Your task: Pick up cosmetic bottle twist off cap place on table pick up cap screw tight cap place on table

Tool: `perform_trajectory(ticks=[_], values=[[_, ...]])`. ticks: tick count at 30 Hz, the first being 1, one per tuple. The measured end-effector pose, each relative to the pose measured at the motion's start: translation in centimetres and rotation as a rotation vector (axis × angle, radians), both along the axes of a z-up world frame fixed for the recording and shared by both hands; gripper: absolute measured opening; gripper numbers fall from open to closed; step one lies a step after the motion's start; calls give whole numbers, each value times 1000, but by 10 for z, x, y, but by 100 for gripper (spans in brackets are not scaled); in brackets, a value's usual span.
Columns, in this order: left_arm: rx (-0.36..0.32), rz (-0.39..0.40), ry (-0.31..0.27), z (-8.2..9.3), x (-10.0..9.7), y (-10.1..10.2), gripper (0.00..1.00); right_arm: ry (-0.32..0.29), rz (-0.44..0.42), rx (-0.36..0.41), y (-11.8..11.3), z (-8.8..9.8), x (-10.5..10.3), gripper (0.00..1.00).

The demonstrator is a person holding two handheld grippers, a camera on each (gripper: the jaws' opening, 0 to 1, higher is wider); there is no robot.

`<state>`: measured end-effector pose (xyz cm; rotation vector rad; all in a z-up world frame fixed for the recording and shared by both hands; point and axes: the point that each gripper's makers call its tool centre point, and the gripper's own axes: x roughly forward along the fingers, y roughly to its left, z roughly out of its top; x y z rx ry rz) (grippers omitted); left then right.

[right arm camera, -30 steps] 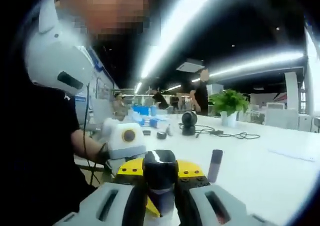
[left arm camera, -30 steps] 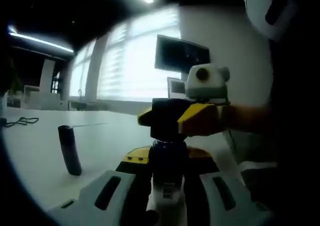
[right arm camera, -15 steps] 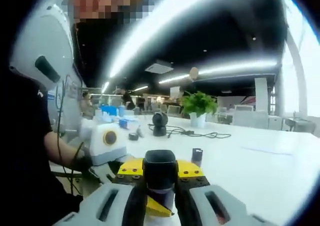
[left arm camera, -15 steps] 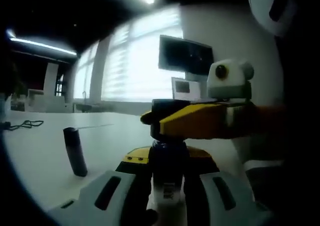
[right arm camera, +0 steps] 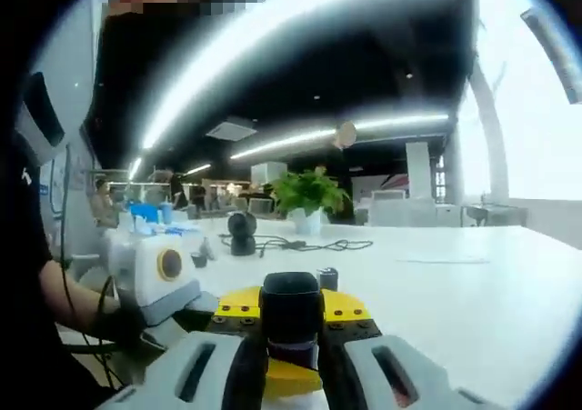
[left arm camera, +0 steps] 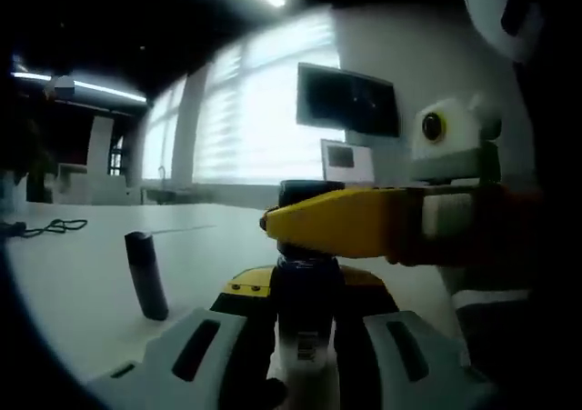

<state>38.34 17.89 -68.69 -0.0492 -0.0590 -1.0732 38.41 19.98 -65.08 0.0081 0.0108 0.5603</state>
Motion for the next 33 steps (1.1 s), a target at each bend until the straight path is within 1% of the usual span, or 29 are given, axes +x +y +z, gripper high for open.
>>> perform_trajectory(ticks=[3, 5, 6, 8, 10, 12, 15, 16, 20, 33], values=[[1, 6, -1, 0, 0, 0, 14, -7, -54, -14, -2, 0, 0, 14], [2, 11, 0, 0, 1, 0, 13, -1, -91, -11, -4, -1, 0, 14], [3, 16, -3, 0, 1, 0, 13, 8, -125, -4, -6, -1, 1, 14], [7, 29, -4, 0, 2, 0, 13, 0, -154, -19, -6, -1, 1, 14], [10, 40, -9, 0, 2, 0, 13, 4, -195, -10, -7, -1, 1, 14], [12, 45, -14, 0, 2, 1, 13, -4, -222, -23, -6, -1, -1, 14], [11, 44, -14, 0, 2, 1, 13, -7, -231, -32, -8, 0, 0, 14], [11, 43, -14, 0, 2, 1, 13, 3, -229, -15, -9, -1, 0, 14], [8, 40, -14, 0, 3, 0, 14, 7, -220, -5, -10, -1, 0, 14], [2, 45, -1, 0, 4, -1, 14, 6, -199, -5, -9, -1, 2, 14]])
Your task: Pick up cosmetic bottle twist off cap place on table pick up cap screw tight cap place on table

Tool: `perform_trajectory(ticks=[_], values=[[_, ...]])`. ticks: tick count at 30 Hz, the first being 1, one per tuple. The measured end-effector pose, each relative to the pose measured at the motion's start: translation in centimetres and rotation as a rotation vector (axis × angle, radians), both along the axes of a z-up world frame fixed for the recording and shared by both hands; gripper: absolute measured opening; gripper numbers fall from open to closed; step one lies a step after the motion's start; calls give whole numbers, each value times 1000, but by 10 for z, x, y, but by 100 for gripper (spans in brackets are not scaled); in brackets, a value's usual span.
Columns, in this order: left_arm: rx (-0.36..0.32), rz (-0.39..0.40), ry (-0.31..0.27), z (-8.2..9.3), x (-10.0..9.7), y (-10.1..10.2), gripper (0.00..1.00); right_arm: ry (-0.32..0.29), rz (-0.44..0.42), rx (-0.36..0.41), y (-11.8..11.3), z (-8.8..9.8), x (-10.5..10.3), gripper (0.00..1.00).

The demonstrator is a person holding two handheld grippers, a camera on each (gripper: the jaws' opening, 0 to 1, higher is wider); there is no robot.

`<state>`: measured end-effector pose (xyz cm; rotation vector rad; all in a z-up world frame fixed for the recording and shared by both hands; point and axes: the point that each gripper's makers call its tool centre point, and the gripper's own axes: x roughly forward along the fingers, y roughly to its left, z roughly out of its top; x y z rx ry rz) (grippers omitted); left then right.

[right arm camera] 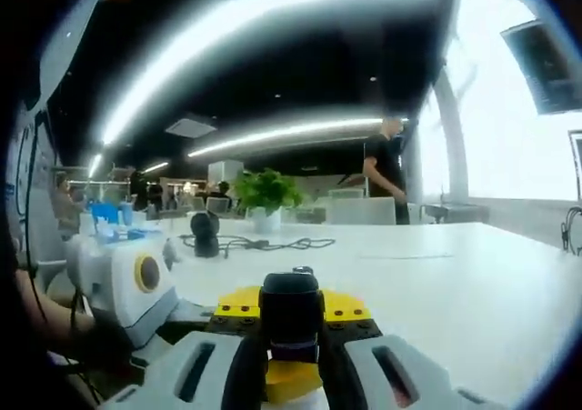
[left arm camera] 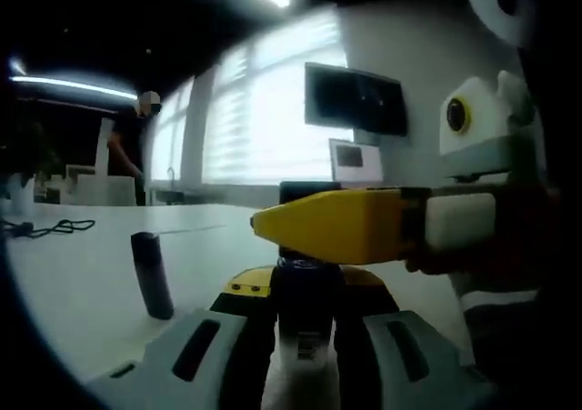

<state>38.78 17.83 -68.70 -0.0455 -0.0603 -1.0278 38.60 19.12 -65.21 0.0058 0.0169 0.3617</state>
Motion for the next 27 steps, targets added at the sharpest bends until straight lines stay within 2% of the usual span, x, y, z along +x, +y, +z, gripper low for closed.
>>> perform_trajectory(ticks=[15, 17, 18, 19, 21, 22, 24, 25, 27], values=[[-3, -7, -5, 1, 0, -1, 14, 2, 28, -2, 1, 0, 1, 15], [-1, -10, -5, 1, 0, 0, 14, 28, 75, -13, 3, -3, 0, 15], [1, -12, -9, 1, -1, -1, 14, 49, 89, 6, 3, -5, 1, 18], [2, -13, -11, 1, -1, -1, 14, 52, 99, 34, 1, -4, 2, 24], [4, -15, -14, 1, -2, -1, 14, 73, 160, 25, 3, -7, 2, 36], [2, -15, -11, 1, -2, -1, 14, 65, 208, 10, 5, -6, 0, 38], [-1, -14, -5, 0, -1, -1, 14, 66, 249, 65, 2, -2, -1, 40], [-2, -14, -4, 0, -1, -1, 14, 52, 308, 82, 5, 2, -5, 40], [-5, -20, 2, 0, -1, -1, 14, 47, 336, 92, -4, 4, -6, 42]])
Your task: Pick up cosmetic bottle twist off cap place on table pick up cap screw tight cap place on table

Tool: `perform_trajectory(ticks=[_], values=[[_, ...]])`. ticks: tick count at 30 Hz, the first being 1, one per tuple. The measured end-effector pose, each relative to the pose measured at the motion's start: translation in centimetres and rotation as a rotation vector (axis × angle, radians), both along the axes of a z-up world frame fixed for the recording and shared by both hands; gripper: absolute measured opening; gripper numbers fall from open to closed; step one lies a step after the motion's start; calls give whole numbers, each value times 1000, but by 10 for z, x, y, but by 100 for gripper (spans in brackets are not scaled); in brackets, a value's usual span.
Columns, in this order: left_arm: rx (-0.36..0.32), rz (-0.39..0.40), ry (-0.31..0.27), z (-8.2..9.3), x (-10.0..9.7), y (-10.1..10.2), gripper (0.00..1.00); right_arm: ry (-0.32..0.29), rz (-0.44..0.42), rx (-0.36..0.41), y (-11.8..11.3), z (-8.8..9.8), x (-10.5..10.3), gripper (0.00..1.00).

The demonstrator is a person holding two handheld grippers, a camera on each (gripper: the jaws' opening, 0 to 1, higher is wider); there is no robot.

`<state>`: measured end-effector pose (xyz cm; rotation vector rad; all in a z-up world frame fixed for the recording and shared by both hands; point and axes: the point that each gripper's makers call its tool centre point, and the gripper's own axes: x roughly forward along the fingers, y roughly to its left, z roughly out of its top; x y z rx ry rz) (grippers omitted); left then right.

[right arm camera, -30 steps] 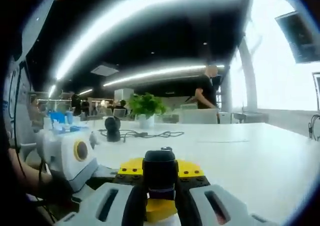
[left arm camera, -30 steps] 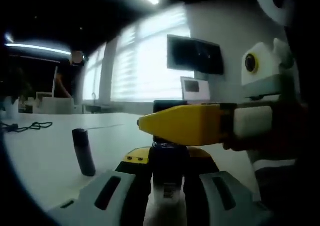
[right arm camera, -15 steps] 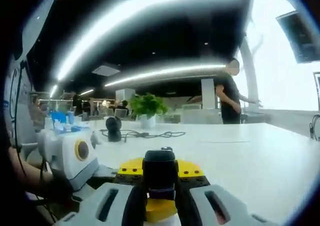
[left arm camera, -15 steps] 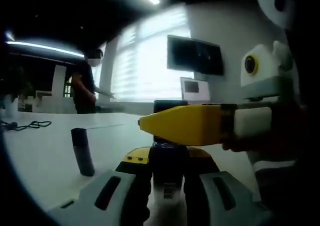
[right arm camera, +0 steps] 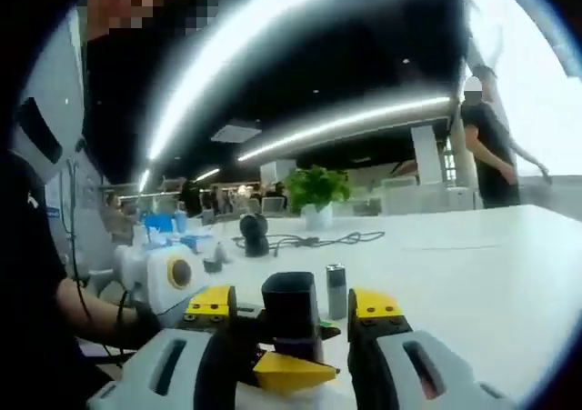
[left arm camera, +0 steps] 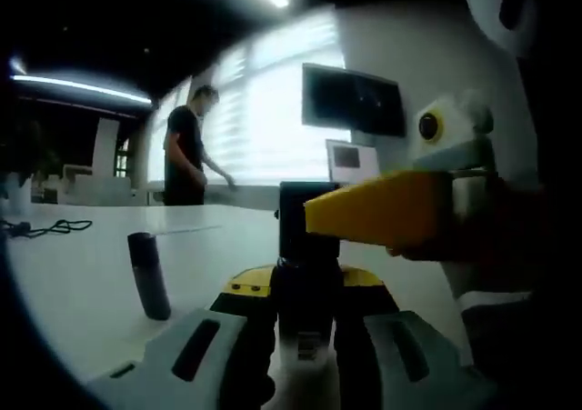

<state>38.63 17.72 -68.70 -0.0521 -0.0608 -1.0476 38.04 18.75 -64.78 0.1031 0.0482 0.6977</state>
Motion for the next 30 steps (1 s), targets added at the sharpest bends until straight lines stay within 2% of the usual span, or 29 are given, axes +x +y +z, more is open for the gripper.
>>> perform_trajectory(ticks=[1, 2, 4, 5, 8, 11, 17, 20, 21, 22, 25, 28, 30], values=[[0, -1, 0, 0, 0, 0, 14, 5, 59, -1, 2, 0, -4, 42], [-1, -2, 0, 0, 0, 0, 14, 10, 74, 3, -2, 0, -2, 44], [-2, -4, 3, -1, 0, 0, 14, -7, 177, -16, -1, 1, -6, 44], [-2, -6, 3, -1, 0, 0, 14, -26, 200, -25, -3, 3, -4, 45], [-3, -13, 2, -1, -1, 0, 14, -46, 367, -8, 2, 10, -11, 44], [-6, -23, 8, -1, -2, -1, 14, -45, 514, -32, 6, 12, -16, 43], [-11, -57, 15, 0, -7, -3, 14, -35, 738, -86, 13, 8, -12, 39], [-13, -76, 19, 0, -9, -4, 14, 9, 893, -40, 20, 11, -26, 38], [-14, -75, 19, 0, -10, -4, 14, 5, 927, -65, 23, 7, -28, 37], [-14, -75, 21, 0, -10, -4, 14, -14, 932, -83, 24, 6, -27, 37], [-16, -84, 26, 0, -11, -5, 14, -14, 950, -111, 30, -5, -22, 35], [-17, -96, 27, 0, -12, -6, 14, -17, 974, -106, 31, -7, -20, 32], [-19, -98, 30, 0, -12, -6, 14, -4, 1001, -73, 30, -5, -20, 29]])
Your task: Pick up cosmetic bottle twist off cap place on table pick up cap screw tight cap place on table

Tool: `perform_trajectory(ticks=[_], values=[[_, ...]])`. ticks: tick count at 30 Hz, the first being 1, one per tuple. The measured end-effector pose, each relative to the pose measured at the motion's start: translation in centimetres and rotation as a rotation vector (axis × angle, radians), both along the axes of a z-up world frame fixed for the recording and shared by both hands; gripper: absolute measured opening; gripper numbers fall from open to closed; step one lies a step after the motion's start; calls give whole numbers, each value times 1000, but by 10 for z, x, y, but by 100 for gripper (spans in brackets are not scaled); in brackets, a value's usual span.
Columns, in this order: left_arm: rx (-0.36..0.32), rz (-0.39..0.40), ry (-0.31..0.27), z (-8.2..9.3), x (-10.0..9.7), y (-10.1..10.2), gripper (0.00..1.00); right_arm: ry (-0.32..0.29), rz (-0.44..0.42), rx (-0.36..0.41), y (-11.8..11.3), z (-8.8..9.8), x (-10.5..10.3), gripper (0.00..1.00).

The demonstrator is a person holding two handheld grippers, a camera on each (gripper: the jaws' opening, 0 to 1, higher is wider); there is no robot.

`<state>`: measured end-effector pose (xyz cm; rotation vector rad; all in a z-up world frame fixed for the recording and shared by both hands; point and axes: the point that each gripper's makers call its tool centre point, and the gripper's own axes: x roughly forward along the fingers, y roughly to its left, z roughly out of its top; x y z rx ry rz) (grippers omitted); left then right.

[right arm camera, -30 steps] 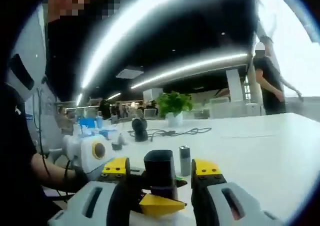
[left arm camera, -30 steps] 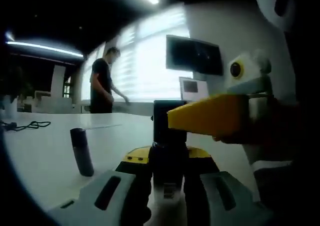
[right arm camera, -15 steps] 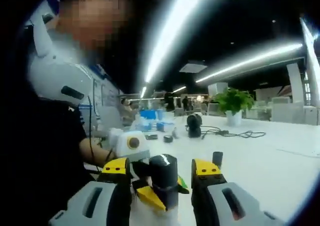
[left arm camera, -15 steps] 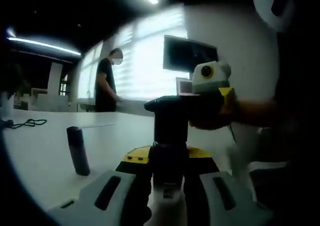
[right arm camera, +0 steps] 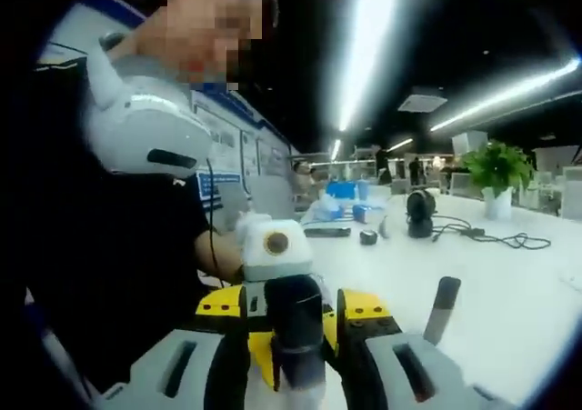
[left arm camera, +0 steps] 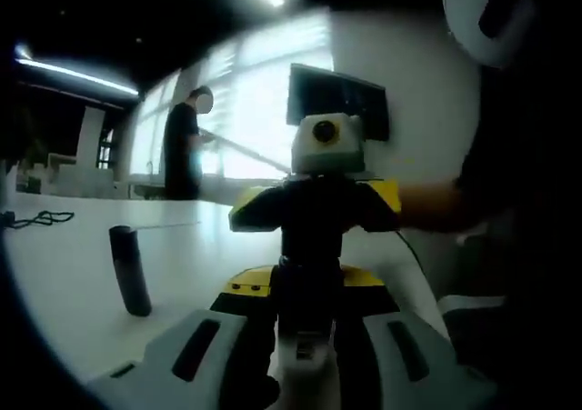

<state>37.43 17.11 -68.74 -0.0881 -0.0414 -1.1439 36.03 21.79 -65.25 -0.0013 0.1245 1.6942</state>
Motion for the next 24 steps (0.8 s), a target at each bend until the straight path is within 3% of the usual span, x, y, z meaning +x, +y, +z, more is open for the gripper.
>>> perform_trajectory(ticks=[10, 15, 24], values=[[-7, -6, 14, 0, 1, 0, 14, 15, 85, -10, 1, -5, 3, 25], [-8, -4, 15, 0, 1, 0, 14, 11, 105, 6, 3, -2, 1, 17], [-4, 2, 6, -1, 0, -1, 14, -53, 25, -2, 3, -1, -1, 15]])
